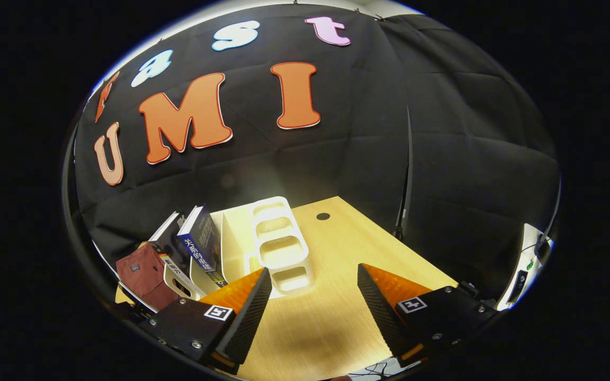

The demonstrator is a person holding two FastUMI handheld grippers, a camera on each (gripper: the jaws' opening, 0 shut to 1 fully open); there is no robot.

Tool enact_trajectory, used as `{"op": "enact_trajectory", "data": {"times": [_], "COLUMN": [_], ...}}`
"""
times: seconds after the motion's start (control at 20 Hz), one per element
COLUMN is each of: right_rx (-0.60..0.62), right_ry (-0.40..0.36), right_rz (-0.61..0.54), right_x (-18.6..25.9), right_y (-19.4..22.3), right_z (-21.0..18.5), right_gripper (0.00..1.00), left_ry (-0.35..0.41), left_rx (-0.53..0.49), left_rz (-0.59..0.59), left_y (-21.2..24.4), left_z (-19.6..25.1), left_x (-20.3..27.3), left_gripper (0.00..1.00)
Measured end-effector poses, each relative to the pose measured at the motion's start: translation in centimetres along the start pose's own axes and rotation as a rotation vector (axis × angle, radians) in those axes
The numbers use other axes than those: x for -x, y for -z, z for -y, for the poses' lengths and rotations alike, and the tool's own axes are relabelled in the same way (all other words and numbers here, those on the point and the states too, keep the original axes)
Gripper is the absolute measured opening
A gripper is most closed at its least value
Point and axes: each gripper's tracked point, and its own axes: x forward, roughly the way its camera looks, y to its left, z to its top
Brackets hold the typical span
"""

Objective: Open the schoolbag, grab two books from the bookshelf and put them into the schoolbag.

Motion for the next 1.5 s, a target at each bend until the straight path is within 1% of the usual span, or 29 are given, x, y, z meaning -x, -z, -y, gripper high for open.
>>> {"op": "enact_trajectory", "data": {"times": [0.2,0.35,0.4,0.45,0.55,0.6,0.75,0.8,0.85,0.9,1.0,1.05,1.15,1.3,1.35,1.4,1.5], "right_rx": [-0.019,-0.021,-0.017,-0.014,-0.013,-0.012,-0.010,-0.009,-0.008,-0.009,-0.009,-0.009,-0.015,-0.053,-0.069,-0.078,-0.059], "right_ry": [-0.010,-0.017,-0.018,-0.020,-0.024,-0.025,-0.030,-0.031,-0.033,-0.036,-0.038,-0.040,-0.046,-0.077,-0.100,-0.117,-0.134], "right_rz": [-0.014,-0.019,-0.019,-0.022,-0.021,-0.022,-0.025,-0.028,-0.030,-0.032,-0.035,-0.037,-0.040,-0.050,-0.059,-0.072,-0.075], "right_x": [-0.1,-0.3,-0.3,-0.3,-0.3,-0.4,-0.5,-0.6,-0.7,-0.7,-0.9,-1.0,-1.2,-1.2,-1.3,-1.2,-1.5], "right_y": [0.3,0.4,0.4,0.4,0.3,0.3,0.2,0.3,0.4,0.4,0.4,0.4,0.4,0.2,0.2,0.4,0.4], "right_z": [-0.5,-1.1,-1.3,-1.4,-1.7,-1.9,-2.1,-2.1,-2.3,-2.4,-2.4,-2.5,-2.6,-3.3,-3.8,-4.4,-5.3], "right_gripper": [0.97,0.97,0.97,0.97,0.97,0.97,0.97,0.97,0.97,0.97,0.97,0.97,0.97,0.97,0.84,0.97,0.97], "left_ry": [-0.021,0.007,0.012,0.020,0.036,0.045,0.052,0.054,0.055,0.050,0.051,0.049,0.059,0.101,0.122,0.143,0.164], "left_rx": [-0.003,-0.009,-0.014,-0.020,-0.027,-0.025,-0.026,-0.026,-0.024,-0.019,-0.010,-0.001,-0.007,-0.022,-0.030,-0.035,-0.030], "left_rz": [-0.006,-0.014,-0.018,-0.018,-0.015,-0.014,-0.012,-0.010,-0.014,-0.013,-0.016,-0.026,-0.024,-0.040,-0.050,-0.060,-0.040], "left_y": [-0.3,-0.3,-0.2,-0.3,-0.4,-0.4,-0.5,-0.6,-0.6,-0.7,-0.8,-0.6,-0.9,-0.8,-1.1,-1.3,-2.3], "left_z": [-1.6,-1.5,-1.5,-1.4,-1.1,-0.9,-0.6,-0.5,-0.5,-0.5,-0.4,-0.4,-0.3,-0.3,-0.6,-0.9,-2.0], "left_x": [-0.1,-0.3,-0.5,-0.5,-0.5,-0.5,-0.1,-0.2,-0.1,-0.1,-0.1,0.0,-0.2,0.0,0.2,0.3,0.7], "left_gripper": [0.98,0.98,1.00,0.97,0.95,0.92,0.52,0.49,0.41,0.39,0.22,0.07,0.02,0.02,0.01,0.01,0.01]}}
